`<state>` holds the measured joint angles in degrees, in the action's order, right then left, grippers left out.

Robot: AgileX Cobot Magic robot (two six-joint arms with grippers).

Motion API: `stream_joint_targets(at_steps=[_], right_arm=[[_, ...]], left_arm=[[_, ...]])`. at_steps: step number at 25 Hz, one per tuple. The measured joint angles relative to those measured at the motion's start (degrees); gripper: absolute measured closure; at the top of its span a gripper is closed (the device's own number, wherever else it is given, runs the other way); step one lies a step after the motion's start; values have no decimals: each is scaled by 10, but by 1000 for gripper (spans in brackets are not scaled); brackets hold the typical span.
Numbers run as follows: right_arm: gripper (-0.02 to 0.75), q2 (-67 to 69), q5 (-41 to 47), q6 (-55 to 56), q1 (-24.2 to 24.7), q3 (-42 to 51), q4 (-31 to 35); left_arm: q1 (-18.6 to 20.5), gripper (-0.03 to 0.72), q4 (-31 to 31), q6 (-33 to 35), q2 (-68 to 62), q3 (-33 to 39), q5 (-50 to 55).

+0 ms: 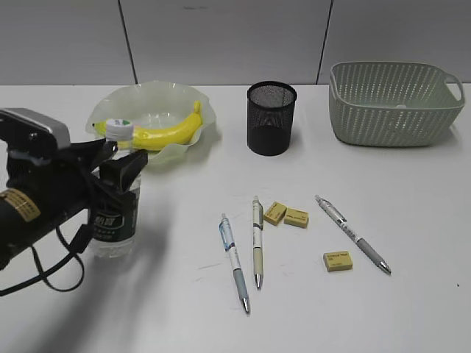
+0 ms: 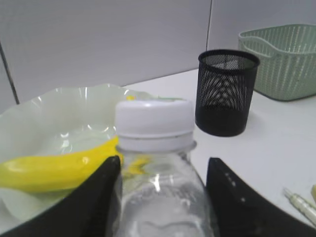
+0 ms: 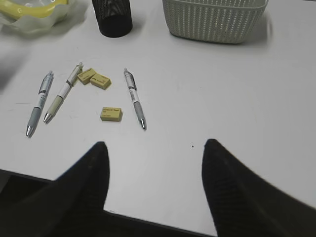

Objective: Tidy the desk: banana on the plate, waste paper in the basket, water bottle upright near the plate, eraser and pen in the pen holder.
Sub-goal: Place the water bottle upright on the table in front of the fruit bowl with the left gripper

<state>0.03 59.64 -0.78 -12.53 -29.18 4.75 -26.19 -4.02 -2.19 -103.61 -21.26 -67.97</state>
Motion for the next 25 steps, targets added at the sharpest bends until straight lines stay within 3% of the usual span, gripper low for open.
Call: stream_joint_targets(at_steps=[8,25], right_arm=[[265,5,0,0,0,0,0],[265,6,0,0,0,0,0]], left_arm=[[0,293,0,0,0,-81,8],[0,293,1,0,-45,-85,8]])
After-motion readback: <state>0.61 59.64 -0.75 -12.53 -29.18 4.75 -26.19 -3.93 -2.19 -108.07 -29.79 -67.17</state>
